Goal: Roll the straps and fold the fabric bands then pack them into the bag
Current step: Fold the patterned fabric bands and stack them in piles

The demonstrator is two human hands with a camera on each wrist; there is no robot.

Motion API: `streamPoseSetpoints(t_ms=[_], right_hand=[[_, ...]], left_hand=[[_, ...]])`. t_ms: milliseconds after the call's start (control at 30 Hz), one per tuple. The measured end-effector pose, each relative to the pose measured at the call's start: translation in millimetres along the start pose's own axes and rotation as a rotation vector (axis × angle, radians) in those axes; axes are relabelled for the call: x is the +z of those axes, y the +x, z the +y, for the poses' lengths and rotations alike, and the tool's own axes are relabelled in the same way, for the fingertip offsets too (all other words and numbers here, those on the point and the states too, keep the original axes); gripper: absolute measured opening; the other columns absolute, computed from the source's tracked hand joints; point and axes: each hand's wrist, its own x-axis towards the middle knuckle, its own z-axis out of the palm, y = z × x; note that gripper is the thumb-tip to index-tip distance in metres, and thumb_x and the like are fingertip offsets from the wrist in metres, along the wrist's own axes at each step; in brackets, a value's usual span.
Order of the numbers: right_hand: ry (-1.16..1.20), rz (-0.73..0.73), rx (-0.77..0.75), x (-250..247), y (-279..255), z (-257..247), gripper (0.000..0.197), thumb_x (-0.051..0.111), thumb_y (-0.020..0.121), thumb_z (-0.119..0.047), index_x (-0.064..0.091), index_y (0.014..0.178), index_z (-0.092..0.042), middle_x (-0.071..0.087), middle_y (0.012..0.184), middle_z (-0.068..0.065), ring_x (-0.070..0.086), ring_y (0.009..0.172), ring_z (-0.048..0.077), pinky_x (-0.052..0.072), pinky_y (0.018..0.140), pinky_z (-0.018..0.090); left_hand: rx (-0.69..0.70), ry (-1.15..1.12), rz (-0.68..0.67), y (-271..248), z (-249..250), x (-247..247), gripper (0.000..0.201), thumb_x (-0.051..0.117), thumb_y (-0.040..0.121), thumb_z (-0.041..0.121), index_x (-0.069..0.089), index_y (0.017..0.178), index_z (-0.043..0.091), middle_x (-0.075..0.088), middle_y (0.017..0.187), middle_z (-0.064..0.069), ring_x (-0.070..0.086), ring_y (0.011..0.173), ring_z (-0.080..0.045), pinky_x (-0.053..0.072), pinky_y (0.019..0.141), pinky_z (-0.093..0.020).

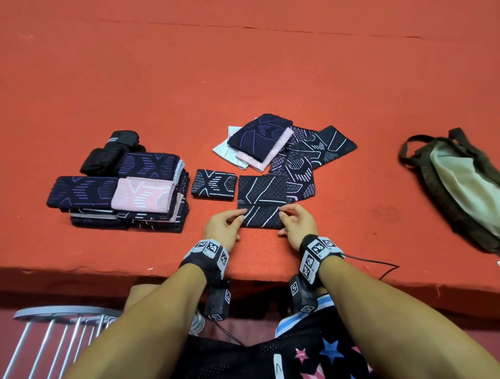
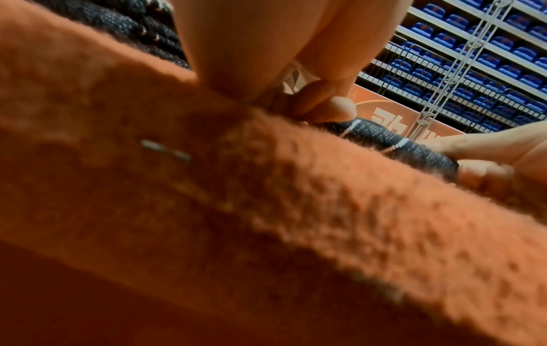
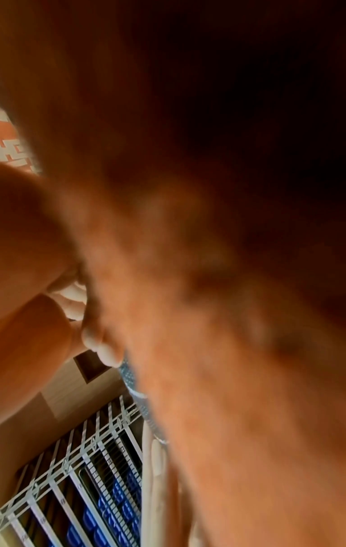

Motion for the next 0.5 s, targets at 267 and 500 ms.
streamPoseSetpoints(t_ms=[267,500], right_hand=[[-0.128,-0.053,-0.001,-1.3,-6.2,-5.5,0.037,0.068,0.071,-0.036,0.070,0.108,-0.038,0.066,0.084,-0.012,0.072,0.072,0.014,0.057,0.088,0.037],[-0.306,-0.078,-0.106,-5.1,-7.2,-5.0,0.043,0.075,0.082,-0.015,0.069,0.123,-0.022,0.044,0.116,-0.010,0.053,0.098,0.007,0.041,0.097,0.018]], left_hand=[[-0.041,0.047,-0.096,3.8,-0.9,-4.4,0.059,0.076,0.070,0.003,0.072,0.117,0.040,0.065,0.099,0.004,0.070,0.072,-0.016,0.060,0.076,-0.032],[0.003,0.094,-0.006,0.4,1.9,1.4,0.034,0.072,0.091,0.019,0.069,0.119,0.039,0.054,0.104,0.009,0.063,0.052,0.001,0.048,0.063,-0.008]])
